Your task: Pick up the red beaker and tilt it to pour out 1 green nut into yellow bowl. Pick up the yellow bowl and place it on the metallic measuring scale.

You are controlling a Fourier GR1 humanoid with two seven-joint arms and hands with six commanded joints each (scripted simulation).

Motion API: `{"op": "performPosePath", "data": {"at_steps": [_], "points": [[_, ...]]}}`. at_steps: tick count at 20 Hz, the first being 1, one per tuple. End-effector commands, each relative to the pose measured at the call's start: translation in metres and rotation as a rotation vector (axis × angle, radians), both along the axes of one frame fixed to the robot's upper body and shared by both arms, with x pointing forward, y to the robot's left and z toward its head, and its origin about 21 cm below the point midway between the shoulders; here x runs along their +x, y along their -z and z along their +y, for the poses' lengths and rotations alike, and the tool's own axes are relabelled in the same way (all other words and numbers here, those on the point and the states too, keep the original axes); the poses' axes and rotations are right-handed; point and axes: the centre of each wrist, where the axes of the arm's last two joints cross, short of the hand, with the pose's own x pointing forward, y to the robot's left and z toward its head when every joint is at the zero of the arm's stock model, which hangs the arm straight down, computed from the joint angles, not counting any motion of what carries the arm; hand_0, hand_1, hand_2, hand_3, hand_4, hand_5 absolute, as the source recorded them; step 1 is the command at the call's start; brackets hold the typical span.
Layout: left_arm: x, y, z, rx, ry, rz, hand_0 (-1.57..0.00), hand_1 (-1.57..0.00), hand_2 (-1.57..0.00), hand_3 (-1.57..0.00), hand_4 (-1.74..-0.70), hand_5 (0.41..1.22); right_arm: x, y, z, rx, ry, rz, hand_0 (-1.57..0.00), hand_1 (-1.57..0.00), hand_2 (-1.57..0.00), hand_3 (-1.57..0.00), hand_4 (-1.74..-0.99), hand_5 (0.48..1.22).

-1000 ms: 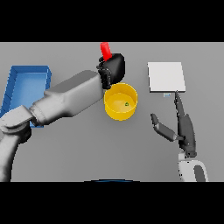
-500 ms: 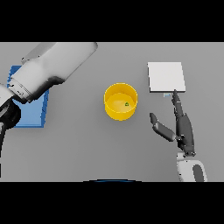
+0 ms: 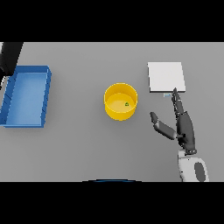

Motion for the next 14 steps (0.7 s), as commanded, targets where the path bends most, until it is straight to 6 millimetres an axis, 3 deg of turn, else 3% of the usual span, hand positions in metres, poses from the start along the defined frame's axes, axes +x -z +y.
{"op": "performPosePath", "data": {"at_steps": [1, 3, 6, 11, 14], "points": [[0.000, 0.006, 0.015, -0.071, -0.031, -0.004, -1.57, -1.57, -1.56, -1.41, -1.74, 1.221, -0.002, 0.002, 0.000, 0.004, -0.011, -0.007, 0.00, 0.00, 0.00, 0.00, -1.220, 0.587], [-0.004, 0.019, 0.050, -0.225, -0.090, -0.013, -1.57, -1.57, -1.57, -1.43, -1.74, 1.221, -0.001, 0.003, 0.001, -0.006, -0.020, -0.009, 0.00, 0.00, 0.00, 0.00, -1.226, 0.587], [-0.013, 0.048, 0.086, -0.425, -0.224, -0.067, -1.57, -1.57, -1.57, -1.43, -1.74, 1.221, 0.001, 0.004, -0.002, -0.022, -0.018, -0.001, 0.00, 0.00, 0.00, 0.00, -1.217, 0.599], [-0.046, 0.107, 0.118, -0.632, -0.426, -0.084, -1.57, -1.57, -1.57, -1.46, -1.74, 1.221, 0.000, 0.003, 0.000, -0.057, -0.035, -0.004, 0.00, 0.00, 0.00, 0.00, -1.212, 0.641], [-0.075, 0.140, 0.119, -0.694, -0.487, -0.066, -1.57, -1.57, -1.57, -1.45, -1.74, 1.221, 0.002, -0.001, -0.007, -0.075, -0.036, 0.001, 0.00, 0.00, 0.00, 0.00, -1.206, 0.657]]}}
